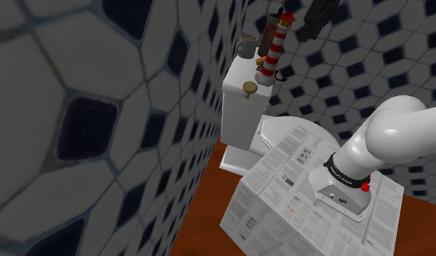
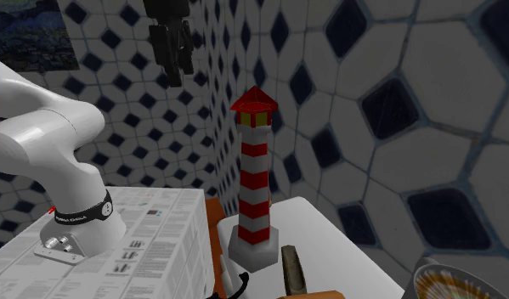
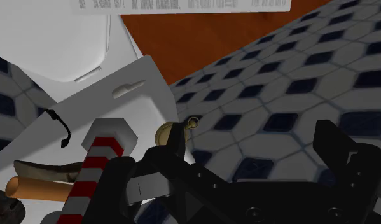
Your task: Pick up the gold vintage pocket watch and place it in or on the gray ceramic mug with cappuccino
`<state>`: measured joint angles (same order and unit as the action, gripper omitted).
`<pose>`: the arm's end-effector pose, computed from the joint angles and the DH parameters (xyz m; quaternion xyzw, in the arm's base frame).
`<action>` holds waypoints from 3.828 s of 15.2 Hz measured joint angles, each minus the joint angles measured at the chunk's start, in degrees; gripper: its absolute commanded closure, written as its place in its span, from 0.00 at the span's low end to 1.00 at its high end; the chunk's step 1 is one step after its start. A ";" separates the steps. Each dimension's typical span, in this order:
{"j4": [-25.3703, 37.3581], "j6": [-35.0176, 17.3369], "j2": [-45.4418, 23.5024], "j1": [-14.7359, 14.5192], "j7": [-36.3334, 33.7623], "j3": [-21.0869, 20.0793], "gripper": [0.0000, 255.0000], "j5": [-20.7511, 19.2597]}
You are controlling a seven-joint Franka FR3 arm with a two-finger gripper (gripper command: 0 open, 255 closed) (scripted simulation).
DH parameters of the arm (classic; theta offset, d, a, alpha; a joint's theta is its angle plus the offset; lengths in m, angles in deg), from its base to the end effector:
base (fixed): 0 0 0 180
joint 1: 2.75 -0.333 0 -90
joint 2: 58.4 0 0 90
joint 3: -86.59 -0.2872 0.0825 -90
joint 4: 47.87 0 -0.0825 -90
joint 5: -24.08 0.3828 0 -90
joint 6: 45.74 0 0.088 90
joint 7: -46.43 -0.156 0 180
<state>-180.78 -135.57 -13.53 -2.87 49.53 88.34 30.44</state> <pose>0.3286 0.0065 0.5383 -0.9975 -0.0181 -0.0179 0.0656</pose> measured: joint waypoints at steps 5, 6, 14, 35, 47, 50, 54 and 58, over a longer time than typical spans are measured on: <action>-4.61 -7.35 -1.20 1.01 -3.40 -3.01 0.00 -1.03; -6.20 -9.68 -1.40 1.30 -4.73 -4.11 0.00 -1.32; -15.25 -29.73 -9.04 5.68 -15.17 -11.44 0.00 -6.44; -16.90 -57.11 -33.70 20.70 -41.16 -23.30 0.00 -29.31; -16.90 -57.14 -33.71 20.71 -41.18 -23.30 1.00 -29.33; -16.69 -56.29 -32.92 20.38 -40.27 -23.06 1.00 -28.39; -15.77 -53.46 -30.52 19.40 -37.50 -22.22 1.00 -25.70; -14.73 -50.14 -27.90 18.29 -35.20 -21.54 1.00 -23.24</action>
<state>-195.51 -185.71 -41.43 15.42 14.33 66.80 7.20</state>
